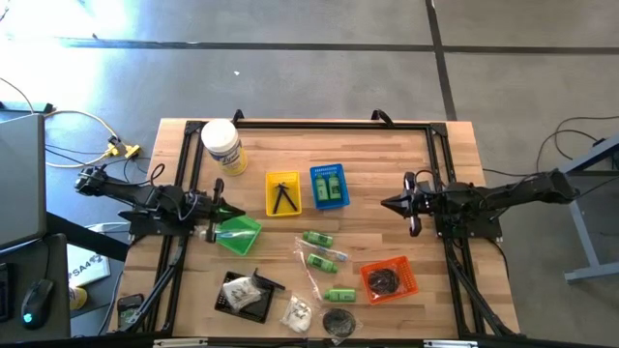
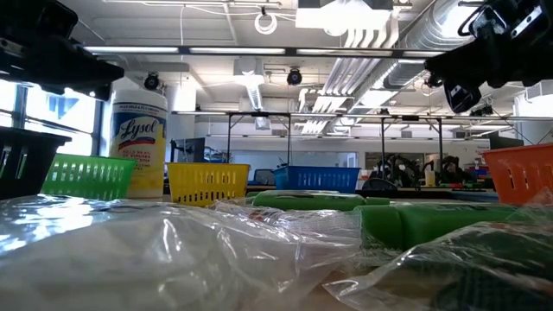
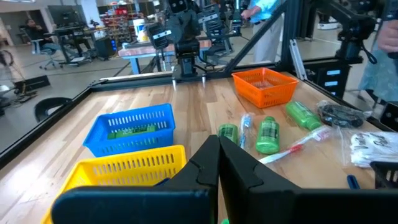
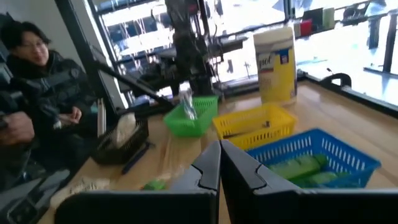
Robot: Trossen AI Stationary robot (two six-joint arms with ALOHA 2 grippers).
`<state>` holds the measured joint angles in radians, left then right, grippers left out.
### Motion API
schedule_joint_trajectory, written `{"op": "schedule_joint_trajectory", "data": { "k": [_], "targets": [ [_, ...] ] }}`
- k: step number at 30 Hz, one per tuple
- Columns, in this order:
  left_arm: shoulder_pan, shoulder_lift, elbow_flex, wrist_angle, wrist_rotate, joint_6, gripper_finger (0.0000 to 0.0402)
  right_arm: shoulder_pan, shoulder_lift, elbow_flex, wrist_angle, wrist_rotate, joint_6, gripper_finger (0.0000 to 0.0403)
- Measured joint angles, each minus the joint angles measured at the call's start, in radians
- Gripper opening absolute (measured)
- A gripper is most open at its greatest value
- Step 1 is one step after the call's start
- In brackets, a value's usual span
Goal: Pick & Place Travel size toiletries
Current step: Put the hairbrush into the orange bin
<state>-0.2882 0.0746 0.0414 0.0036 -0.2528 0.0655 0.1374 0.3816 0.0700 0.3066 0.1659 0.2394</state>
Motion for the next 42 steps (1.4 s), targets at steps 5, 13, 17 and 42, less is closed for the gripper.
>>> {"op": "schedule_joint_trajectory", "data": {
  "k": [5, 13, 17, 42],
  "targets": [
    [0.0, 0.0, 0.0, 0.004, -0.023, -0.023, 0.0, 0.0, 0.101, 0.028, 0.076, 0.015, -0.023, 0.0002],
    [0.0, 0.0, 0.0, 0.006, -0.023, -0.037, 0.0, 0.0, 0.286, 0.106, 0.073, 0.07, -0.067, 0.0002],
    [0.0, 0.0, 0.0, 0.007, -0.023, -0.037, 0.0, 0.001, 0.374, 0.138, 0.08, 0.071, -0.083, 0.0002],
    [0.0, 0.0, 0.002, 0.013, -0.023, -0.063, 0.0, 0.001, 0.781, 0.394, 0.157, 0.036, -0.087, 0.0002]
  ]
}}
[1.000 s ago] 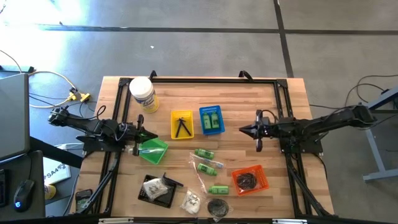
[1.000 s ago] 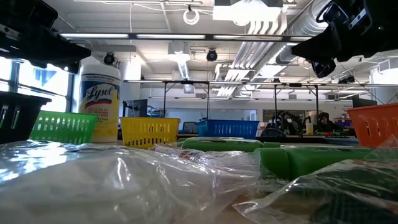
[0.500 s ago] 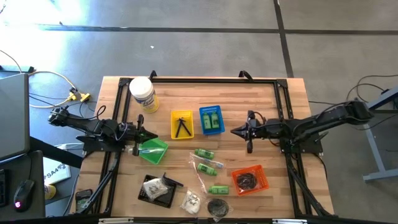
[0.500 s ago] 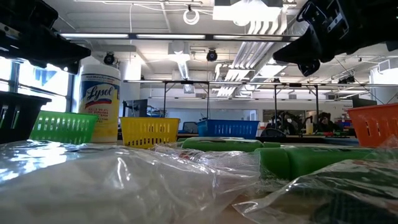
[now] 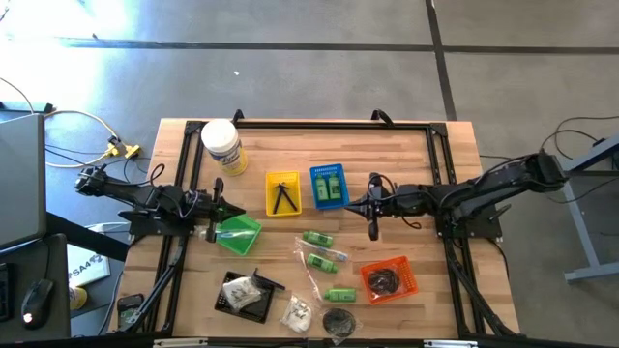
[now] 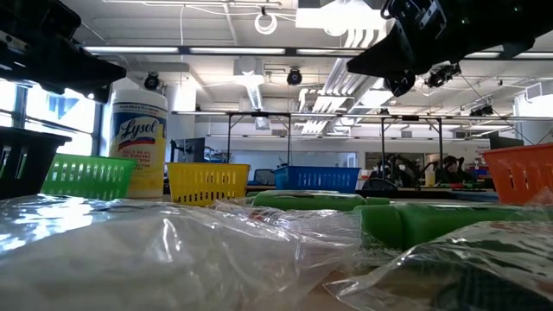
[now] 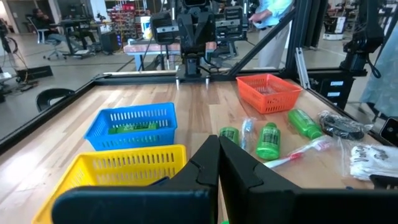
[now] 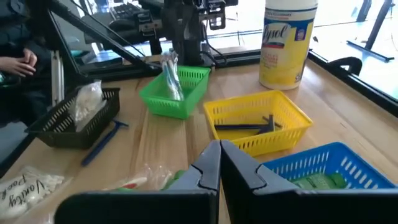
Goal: Pick & Place Travel size toiletries
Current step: Put the hairbrush into the orange bin
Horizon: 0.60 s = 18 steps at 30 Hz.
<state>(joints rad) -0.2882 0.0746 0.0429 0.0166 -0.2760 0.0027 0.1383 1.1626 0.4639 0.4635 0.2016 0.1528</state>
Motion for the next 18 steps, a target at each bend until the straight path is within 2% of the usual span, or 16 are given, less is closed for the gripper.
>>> {"op": "schedule_joint_trajectory", "data": {
  "k": [4, 11, 14, 18],
  "targets": [
    [0.0, 0.0, 0.001, 0.0, 0.0, -0.009, 0.0, 0.0, 0.003, 0.003, -0.002, -0.008, 0.0, 0.0002],
    [0.0, 0.0, 0.001, 0.0, 0.0, -0.01, 0.0, 0.003, 0.003, 0.004, -0.003, -0.103, 0.0, 0.0002],
    [0.0, 0.0, 0.001, 0.0, 0.0, -0.01, 0.0, 0.029, 0.003, 0.039, -0.059, -0.051, 0.0, 0.0002],
    [0.0, 0.0, 0.002, 0.001, 0.0, -0.009, 0.0, 0.065, 0.003, 0.145, -0.266, 0.042, 0.0, 0.0002]
  ]
}}
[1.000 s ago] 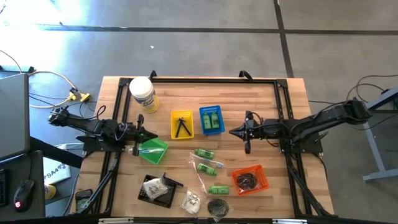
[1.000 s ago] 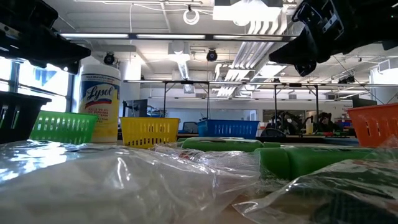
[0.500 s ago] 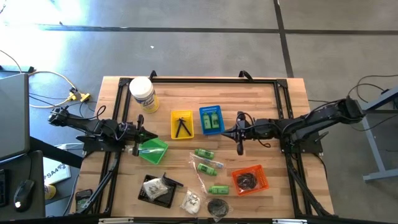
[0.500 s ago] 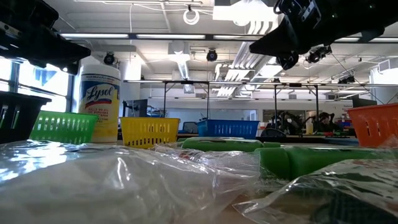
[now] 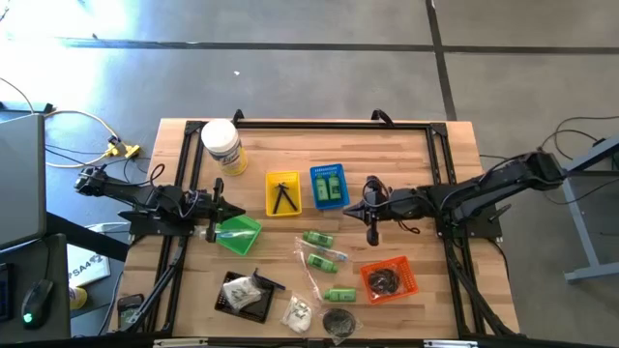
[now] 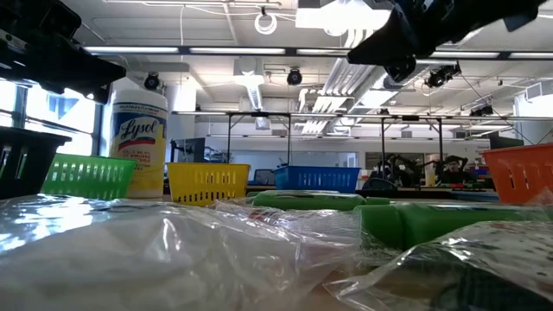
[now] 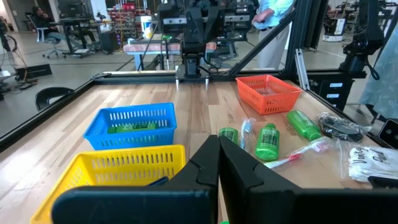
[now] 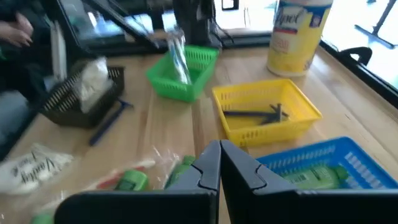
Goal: Pick & Place Travel size toiletries
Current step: Put the hairbrush into the orange bin
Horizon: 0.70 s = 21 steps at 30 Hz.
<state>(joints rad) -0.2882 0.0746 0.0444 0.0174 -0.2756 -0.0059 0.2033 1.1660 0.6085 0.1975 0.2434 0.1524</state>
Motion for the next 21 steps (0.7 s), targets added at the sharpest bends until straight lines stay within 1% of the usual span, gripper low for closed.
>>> {"op": "schedule_joint_trajectory", "data": {
  "k": [2, 5, 16, 21],
  "targets": [
    [0.0, 0.0, 0.0, 0.0, 0.0, 0.0, 0.0, 0.01, 0.007, 0.05, -0.086, 0.017, 0.0, 0.0002],
    [0.0, 0.0, 0.0, 0.001, 0.0, 0.0, 0.0, 0.026, 0.019, 0.093, -0.128, 0.015, 0.0, 0.0002],
    [0.0, 0.0, 0.0, 0.002, 0.0, -0.029, 0.0, 0.116, 0.062, 0.109, -0.096, 0.013, 0.008, 0.0002],
    [0.0, 0.0, 0.0, 0.003, 0.0, -0.029, 0.0, 0.134, 0.107, 0.123, -0.088, -0.046, 0.022, 0.0002]
  ]
}}
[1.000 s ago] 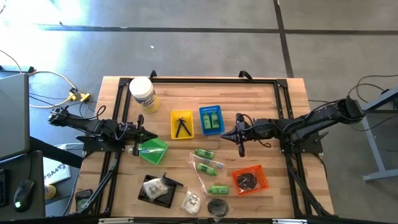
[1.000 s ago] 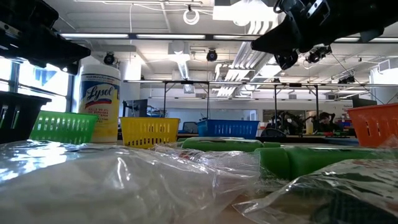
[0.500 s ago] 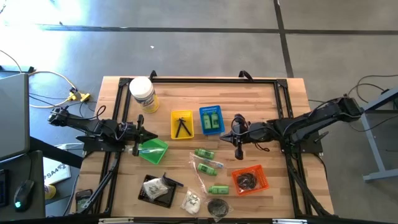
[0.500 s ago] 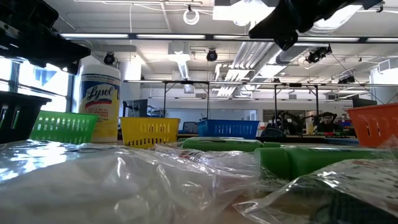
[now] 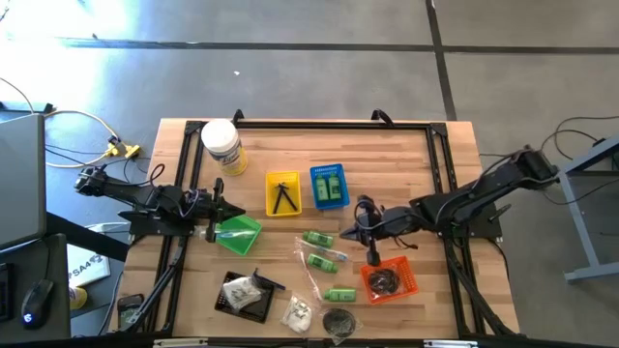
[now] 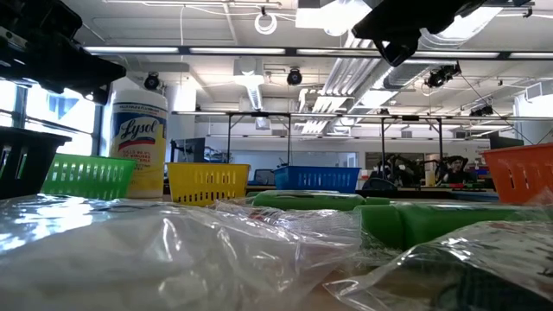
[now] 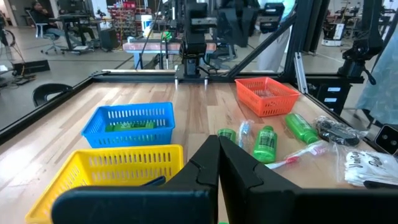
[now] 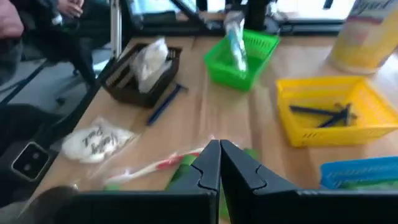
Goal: Pick & Place Travel size toiletries
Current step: Put the hairbrush into the orange bin
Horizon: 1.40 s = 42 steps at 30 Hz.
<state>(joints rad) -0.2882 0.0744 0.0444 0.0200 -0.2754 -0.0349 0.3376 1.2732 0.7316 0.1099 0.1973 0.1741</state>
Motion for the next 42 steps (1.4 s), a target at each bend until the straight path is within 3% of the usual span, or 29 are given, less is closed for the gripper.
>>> {"op": "schedule_joint_trajectory", "data": {
  "k": [15, 20, 26, 30, 42],
  "targets": [
    [0.0, 0.0, 0.0, 0.008, 0.0, 0.001, 0.0, 0.095, 0.329, 0.179, -0.054, -0.319, -0.019, 0.0002],
    [0.0, 0.0, 0.0, 0.008, 0.0, -0.004, 0.0, 0.13, 0.42, 0.251, -0.043, -0.312, -0.019, 0.002],
    [0.0, 0.0, 0.0, 0.0, 0.0, -0.023, 0.0, 0.177, 0.482, 0.305, -0.021, -0.338, -0.056, 0.0102],
    [0.0, 0.0, 0.0, -0.003, 0.0, -0.024, 0.0, 0.212, 0.514, 0.306, 0.058, -0.3, -0.102, 0.0143],
    [0.0, 0.0, 0.002, -0.013, 0.001, -0.052, 0.0, 0.261, 0.672, 0.306, 0.239, -0.3, -0.059, 0.0151]
  ]
}}
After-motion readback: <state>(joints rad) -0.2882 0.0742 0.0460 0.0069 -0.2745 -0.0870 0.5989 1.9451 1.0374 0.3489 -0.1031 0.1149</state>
